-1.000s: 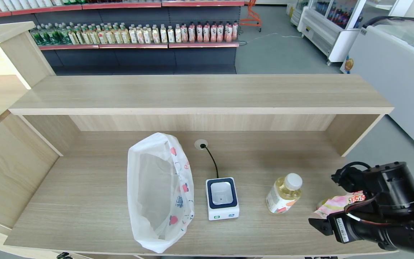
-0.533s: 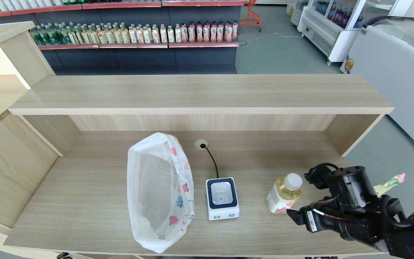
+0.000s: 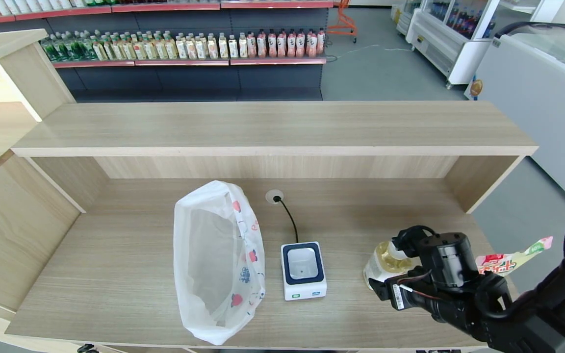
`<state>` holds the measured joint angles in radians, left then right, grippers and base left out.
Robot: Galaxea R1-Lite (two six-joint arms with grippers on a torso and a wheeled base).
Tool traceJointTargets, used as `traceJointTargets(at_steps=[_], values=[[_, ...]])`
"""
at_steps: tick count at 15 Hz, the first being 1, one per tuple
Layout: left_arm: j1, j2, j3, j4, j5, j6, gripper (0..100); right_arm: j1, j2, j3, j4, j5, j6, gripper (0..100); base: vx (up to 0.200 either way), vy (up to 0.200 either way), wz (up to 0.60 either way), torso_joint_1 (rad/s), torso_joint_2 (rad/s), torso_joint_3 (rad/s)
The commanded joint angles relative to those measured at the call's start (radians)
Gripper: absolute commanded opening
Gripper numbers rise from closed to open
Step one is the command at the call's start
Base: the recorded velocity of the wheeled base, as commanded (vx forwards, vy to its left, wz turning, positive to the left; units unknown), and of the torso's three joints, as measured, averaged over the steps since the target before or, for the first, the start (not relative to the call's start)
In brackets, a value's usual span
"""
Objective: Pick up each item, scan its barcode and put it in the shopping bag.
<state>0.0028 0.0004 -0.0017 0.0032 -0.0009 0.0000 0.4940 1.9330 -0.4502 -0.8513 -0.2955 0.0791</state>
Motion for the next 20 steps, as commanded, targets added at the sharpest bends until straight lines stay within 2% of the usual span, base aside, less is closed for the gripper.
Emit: traceJointTargets(at_steps=[1,6,18,19,20], values=[[0.000,0.000,0.000,0.000,-0.001,0.000,100,0.015,0.052,-0.002,-0.026,0.001,0.001,100,0.000,0.000,0.00,0.000,0.00,0.000],[0.000,0.000,0.000,0.000,-0.001,0.000,100,0.021,0.150,-0.024,-0.226,-0.002,-0.090,100,0.000,0.000,0.00,0.000,0.00,0.000],[0.000,0.000,0.000,0.000,-0.001,0.000,100,0.035,0.274,-0.133,-0.302,0.013,-0.121,100,0.000,0.000,0.00,0.000,0.00,0.000],[0.000,0.000,0.000,0.000,-0.001,0.000,100,0.035,0.282,-0.143,-0.321,0.038,-0.122,0,0.000,0.000,0.00,0.000,0.00,0.000],[0.000,0.000,0.000,0.000,0.001,0.000,100,0.035,0.285,-0.153,-0.325,0.050,-0.122,0,0.000,0.000,0.00,0.000,0.00,0.000]])
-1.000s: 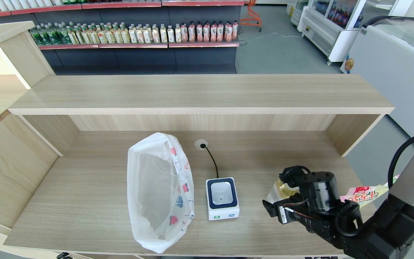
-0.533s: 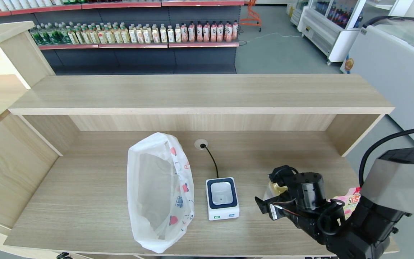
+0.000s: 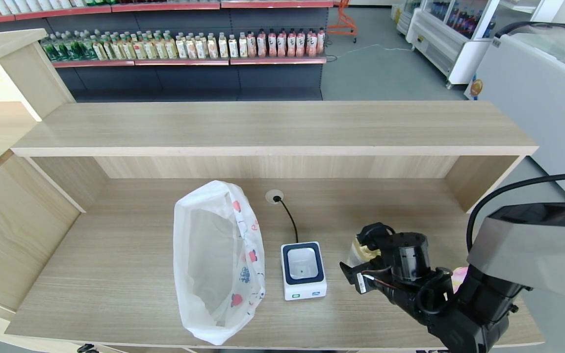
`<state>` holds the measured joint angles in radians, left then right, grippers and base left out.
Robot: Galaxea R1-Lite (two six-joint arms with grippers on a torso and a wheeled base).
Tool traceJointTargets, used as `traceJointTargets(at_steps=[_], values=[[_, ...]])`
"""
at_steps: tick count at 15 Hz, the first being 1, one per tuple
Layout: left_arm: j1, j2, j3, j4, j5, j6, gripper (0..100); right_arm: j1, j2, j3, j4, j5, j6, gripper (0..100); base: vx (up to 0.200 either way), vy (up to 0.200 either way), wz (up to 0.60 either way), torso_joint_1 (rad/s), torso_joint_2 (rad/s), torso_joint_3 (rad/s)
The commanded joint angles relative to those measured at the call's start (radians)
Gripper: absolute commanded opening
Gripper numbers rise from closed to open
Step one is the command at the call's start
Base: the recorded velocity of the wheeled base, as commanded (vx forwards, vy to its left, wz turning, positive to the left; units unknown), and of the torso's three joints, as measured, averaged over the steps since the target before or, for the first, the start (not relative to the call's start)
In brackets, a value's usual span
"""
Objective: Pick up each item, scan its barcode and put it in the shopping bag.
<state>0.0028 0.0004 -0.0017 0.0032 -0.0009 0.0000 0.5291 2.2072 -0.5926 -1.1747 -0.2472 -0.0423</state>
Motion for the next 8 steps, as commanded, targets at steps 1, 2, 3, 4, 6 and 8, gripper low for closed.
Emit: traceJointTargets(at_steps=[1,2,3,4,6,8], values=[[0.000,0.000,0.000,0.000,-0.001,0.000,100,0.000,0.011,-0.013,-0.002,0.002,-0.001,0,0.000,0.000,0.00,0.000,0.00,0.000],[0.000,0.000,0.000,0.000,0.001,0.000,100,0.000,0.011,-0.013,-0.002,0.003,-0.001,0,0.000,0.000,0.00,0.000,0.00,0.000],[0.000,0.000,0.000,0.000,-0.001,0.000,100,0.000,0.011,-0.013,-0.002,0.005,0.001,0,0.000,0.000,0.00,0.000,0.00,0.000],[0.000,0.000,0.000,0.000,0.001,0.000,100,0.000,0.011,-0.015,-0.002,0.003,0.001,0,0.000,0.000,0.00,0.000,0.00,0.000],[0.000,0.000,0.000,0.000,0.001,0.000,100,0.000,0.012,-0.024,-0.003,0.003,0.001,0,0.000,0.000,0.00,0.000,0.00,0.000],[0.000,0.000,0.000,0.000,-0.001,0.000,100,0.000,0.014,-0.046,-0.003,0.002,-0.001,0,0.000,0.000,0.00,0.000,0.00,0.000]])
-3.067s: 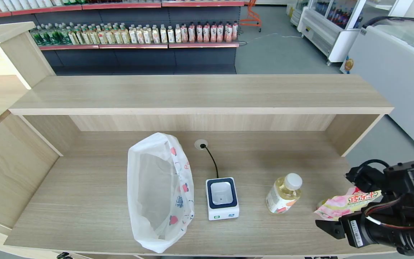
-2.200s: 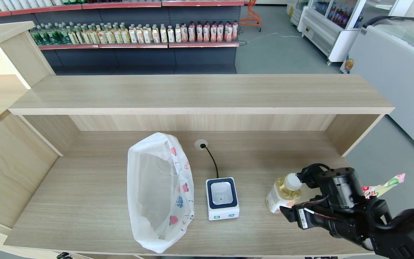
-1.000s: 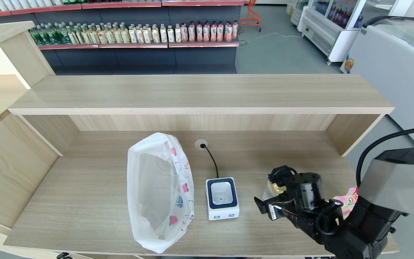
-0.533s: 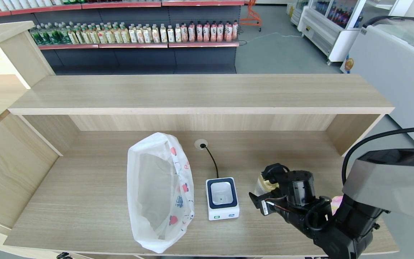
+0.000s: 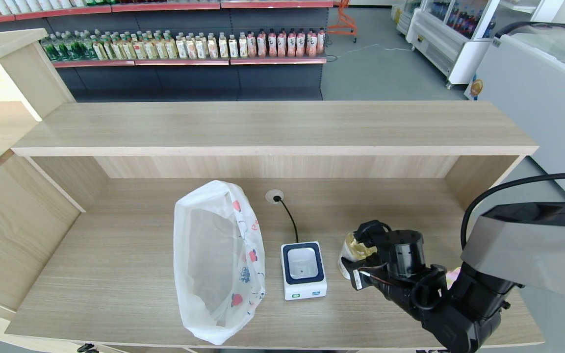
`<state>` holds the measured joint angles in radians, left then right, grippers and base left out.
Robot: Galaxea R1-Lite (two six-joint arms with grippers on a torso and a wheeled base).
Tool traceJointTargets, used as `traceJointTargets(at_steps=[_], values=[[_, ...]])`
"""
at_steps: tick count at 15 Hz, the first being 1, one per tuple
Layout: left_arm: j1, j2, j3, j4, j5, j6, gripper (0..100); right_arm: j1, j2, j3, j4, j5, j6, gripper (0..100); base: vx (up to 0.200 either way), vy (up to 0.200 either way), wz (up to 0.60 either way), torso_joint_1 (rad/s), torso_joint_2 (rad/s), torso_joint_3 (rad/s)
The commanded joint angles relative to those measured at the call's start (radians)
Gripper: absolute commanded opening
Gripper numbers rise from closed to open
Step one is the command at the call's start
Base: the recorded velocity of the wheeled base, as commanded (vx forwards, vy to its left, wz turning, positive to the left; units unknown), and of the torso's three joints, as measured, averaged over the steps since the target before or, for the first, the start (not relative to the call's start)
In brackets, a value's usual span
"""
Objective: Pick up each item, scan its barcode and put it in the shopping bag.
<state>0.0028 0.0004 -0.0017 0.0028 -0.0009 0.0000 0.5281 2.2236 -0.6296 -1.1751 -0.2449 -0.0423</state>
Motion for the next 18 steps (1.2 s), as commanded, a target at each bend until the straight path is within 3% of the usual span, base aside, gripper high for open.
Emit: traceJointTargets(at_steps=[1,10,12,18], values=[[0.000,0.000,0.000,0.000,0.001,0.000,100,0.001,-0.001,-0.016,-0.003,-0.001,-0.001,0,0.000,0.000,0.00,0.000,0.00,0.000],[0.000,0.000,0.000,0.000,-0.001,0.000,100,-0.010,-0.035,-0.076,0.002,0.032,0.050,0,0.000,0.000,0.00,0.000,0.00,0.000],[0.000,0.000,0.000,0.000,-0.001,0.000,100,-0.040,-0.114,-0.048,0.026,0.179,0.118,0,0.000,0.000,0.00,0.000,0.00,0.000],[0.000,0.000,0.000,0.000,0.001,0.000,100,-0.175,-0.386,0.073,0.144,0.664,0.116,0,0.000,0.000,0.00,0.000,0.00,0.000]])
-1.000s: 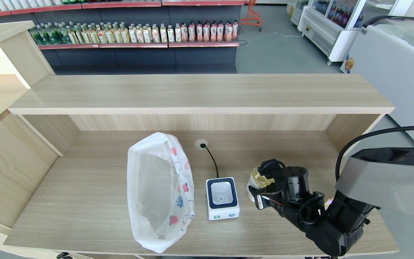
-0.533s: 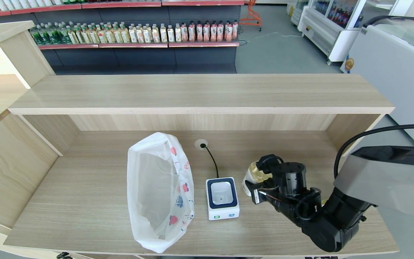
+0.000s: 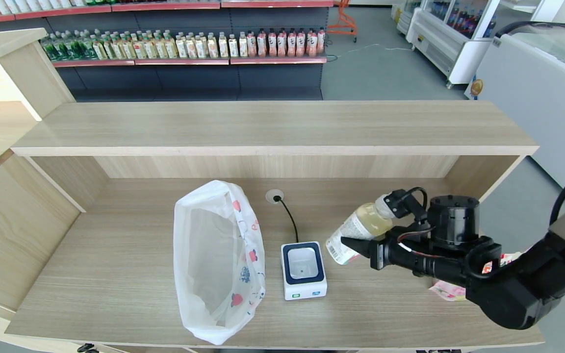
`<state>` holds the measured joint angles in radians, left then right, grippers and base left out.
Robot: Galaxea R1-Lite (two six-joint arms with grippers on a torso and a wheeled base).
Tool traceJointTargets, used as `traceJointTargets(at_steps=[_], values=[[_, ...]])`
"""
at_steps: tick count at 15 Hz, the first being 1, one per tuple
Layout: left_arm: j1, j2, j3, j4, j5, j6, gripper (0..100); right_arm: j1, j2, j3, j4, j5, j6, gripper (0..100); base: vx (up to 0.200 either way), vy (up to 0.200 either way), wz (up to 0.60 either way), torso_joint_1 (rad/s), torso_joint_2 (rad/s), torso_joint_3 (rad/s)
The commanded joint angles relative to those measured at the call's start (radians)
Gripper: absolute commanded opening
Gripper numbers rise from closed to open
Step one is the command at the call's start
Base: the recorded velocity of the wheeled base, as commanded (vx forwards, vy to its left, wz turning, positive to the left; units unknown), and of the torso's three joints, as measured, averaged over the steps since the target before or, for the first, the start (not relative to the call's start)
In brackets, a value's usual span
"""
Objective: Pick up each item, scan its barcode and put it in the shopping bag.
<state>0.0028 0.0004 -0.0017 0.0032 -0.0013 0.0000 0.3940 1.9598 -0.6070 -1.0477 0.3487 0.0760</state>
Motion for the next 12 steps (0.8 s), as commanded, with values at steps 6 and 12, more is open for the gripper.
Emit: traceJointTargets(at_steps=[6,12], values=[[0.000,0.000,0.000,0.000,0.000,0.000,100,-0.077,-0.348,0.142,0.172,0.328,-0.001,0,0.000,0.000,0.00,0.000,0.00,0.000],[0.000,0.000,0.000,0.000,0.000,0.000,100,-0.073,-0.499,0.167,0.322,0.470,0.004,0,0.000,0.000,0.00,0.000,0.00,0.000]])
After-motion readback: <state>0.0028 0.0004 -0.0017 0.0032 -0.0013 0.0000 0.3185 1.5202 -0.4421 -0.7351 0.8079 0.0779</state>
